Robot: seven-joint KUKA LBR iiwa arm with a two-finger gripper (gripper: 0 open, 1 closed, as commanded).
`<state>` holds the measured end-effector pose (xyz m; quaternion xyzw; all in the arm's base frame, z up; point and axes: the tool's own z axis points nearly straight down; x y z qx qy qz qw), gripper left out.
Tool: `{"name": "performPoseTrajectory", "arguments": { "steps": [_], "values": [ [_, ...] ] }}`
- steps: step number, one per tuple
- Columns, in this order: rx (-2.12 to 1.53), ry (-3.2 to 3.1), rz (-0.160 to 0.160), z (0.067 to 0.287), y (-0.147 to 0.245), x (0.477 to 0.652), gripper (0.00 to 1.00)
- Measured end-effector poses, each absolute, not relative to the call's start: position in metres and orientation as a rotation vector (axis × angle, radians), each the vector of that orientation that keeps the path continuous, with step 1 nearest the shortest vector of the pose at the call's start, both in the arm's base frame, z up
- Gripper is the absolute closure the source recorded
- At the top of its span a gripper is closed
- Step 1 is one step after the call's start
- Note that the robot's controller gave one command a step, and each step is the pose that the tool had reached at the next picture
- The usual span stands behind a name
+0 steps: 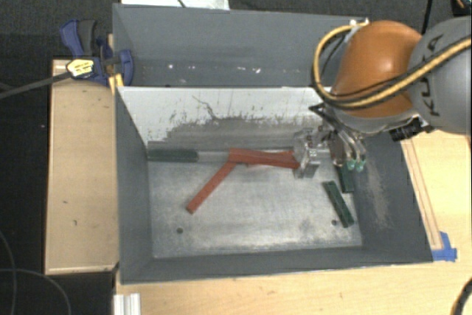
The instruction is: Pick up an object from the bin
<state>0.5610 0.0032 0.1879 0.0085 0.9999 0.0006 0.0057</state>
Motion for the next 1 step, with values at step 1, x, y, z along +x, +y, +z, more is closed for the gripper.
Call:
{"name": "performPoseTrajectory", "arguments": {
  "steps": [1],
  "values": [
    [-0.788, 3.031, -0.003, 0.2912, 0.0024, 0.5778, 1.0]
  ]
}}
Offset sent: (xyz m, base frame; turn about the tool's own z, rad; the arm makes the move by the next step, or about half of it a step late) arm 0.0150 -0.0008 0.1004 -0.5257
